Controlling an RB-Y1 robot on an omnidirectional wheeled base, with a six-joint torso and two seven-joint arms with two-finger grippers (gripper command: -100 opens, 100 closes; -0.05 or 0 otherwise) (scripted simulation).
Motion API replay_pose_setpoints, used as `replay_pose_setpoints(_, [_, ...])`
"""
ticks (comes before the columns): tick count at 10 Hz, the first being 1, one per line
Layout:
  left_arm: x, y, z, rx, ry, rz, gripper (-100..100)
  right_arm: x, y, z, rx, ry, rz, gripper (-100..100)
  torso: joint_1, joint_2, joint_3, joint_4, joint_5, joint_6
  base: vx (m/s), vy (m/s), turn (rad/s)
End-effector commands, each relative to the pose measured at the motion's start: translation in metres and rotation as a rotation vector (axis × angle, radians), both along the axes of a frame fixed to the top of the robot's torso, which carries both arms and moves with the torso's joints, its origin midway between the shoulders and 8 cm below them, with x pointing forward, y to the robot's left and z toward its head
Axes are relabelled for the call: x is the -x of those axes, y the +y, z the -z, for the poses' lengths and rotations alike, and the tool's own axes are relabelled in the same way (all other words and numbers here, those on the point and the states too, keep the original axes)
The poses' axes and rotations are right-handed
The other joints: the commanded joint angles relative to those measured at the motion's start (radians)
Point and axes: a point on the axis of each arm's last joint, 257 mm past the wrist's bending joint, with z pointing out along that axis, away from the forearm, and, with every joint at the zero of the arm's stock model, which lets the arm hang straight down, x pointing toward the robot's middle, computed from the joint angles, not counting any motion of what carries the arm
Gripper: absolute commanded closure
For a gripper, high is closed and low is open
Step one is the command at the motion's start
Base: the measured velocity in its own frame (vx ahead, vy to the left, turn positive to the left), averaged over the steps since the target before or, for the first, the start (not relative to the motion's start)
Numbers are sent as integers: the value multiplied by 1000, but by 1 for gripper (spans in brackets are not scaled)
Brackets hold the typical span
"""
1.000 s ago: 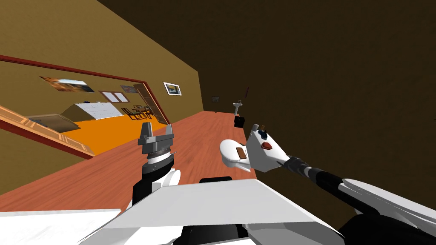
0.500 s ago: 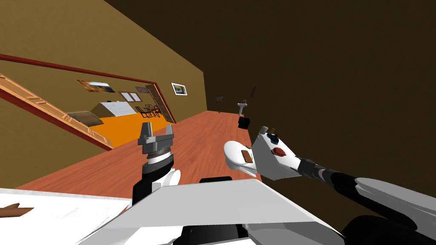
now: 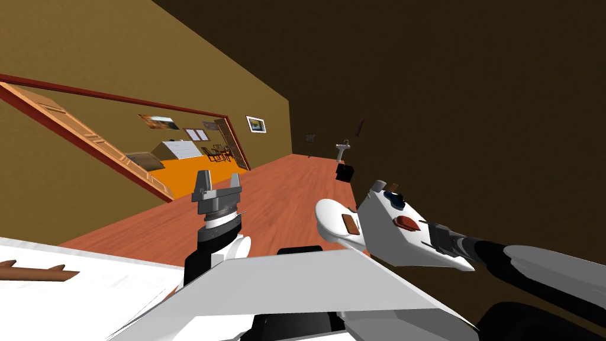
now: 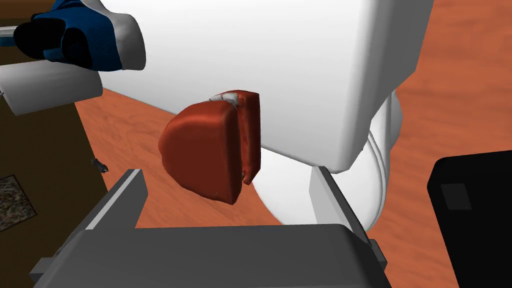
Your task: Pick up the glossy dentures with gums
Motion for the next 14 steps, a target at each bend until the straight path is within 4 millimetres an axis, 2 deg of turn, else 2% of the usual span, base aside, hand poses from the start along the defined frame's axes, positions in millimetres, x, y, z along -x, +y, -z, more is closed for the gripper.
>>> replay_pose_setpoints(1, [0, 0, 0, 0, 0, 0, 0, 8, -5, 0, 37, 53, -33, -100, 0, 0, 0, 0, 0, 0, 82, 17, 114])
replay_pose_setpoints(3, [0, 0, 0, 0, 0, 0, 0, 29, -5, 10, 63, 148, -82, -100, -2, -3, -2, -1, 0, 0, 151, -21, 153])
replay_pose_setpoints(4, [0, 0, 0, 0, 0, 0, 0, 34, -3, 15, 57, 162, -86, -100, -4, -6, -3, -1, -1, 0, 149, -59, 83])
replay_pose_setpoints(5, [0, 0, 0, 0, 0, 0, 0, 30, -4, 11, 59, 148, -81, -100, -5, -5, -3, -1, -1, 0, 54, -28, 16])
replay_pose_setpoints(6, [0, 0, 0, 0, 0, 0, 0, 31, -4, 11, 58, 150, -82, 0, -4, -1, -1, 0, -1, 0, 12, -5, 2])
replay_pose_setpoints(7, [0, 0, 0, 0, 0, 0, 0, 39, -13, 11, 64, 148, -73, -100, -2, 3, 2, 1, -1, 1, 22, 12, 76])
replay_pose_setpoints(14, [0, 0, 0, 0, 0, 0, 0, 73, -36, 25, 61, 149, -38, -100, -1, 4, 2, 1, -1, 0, 26, 19, 52])
